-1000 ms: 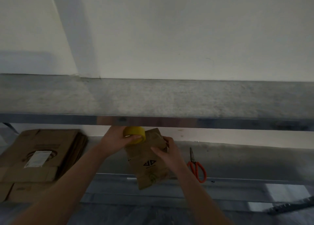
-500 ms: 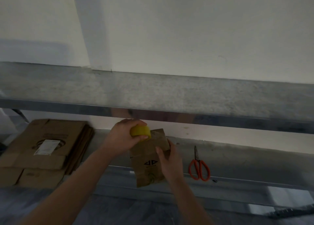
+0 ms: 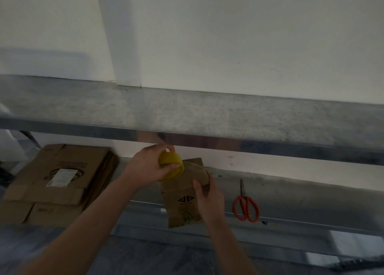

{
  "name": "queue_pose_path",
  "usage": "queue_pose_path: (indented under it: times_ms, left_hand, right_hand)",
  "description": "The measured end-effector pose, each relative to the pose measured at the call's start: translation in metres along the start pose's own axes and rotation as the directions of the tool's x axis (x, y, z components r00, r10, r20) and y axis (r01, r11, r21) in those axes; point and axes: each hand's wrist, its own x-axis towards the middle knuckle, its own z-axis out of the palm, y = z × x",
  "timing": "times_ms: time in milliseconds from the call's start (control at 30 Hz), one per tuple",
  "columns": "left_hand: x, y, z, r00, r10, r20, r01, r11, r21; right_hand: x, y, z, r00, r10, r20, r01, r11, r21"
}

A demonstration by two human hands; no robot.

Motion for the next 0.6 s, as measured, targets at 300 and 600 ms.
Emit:
queue_pose_path:
  times_ms: [300, 600]
  left_hand:
    - [-0.011, -0.028, -0.015, 0.996, -0.031, 0.078, 0.028, 0.999, 0.040]
    - [-0.025, -0.042, -0.026, 0.998, -0.067, 0.006, 0.067, 0.997, 0.033]
  right_hand:
    - [0.003, -0.002, -0.002, 0.999, 0.011, 0.033, -0.009, 0.999, -0.046]
    - [0.002, -0.007, 0.001, 0.997, -0.034, 0.075, 0.036, 0.999, -0.026]
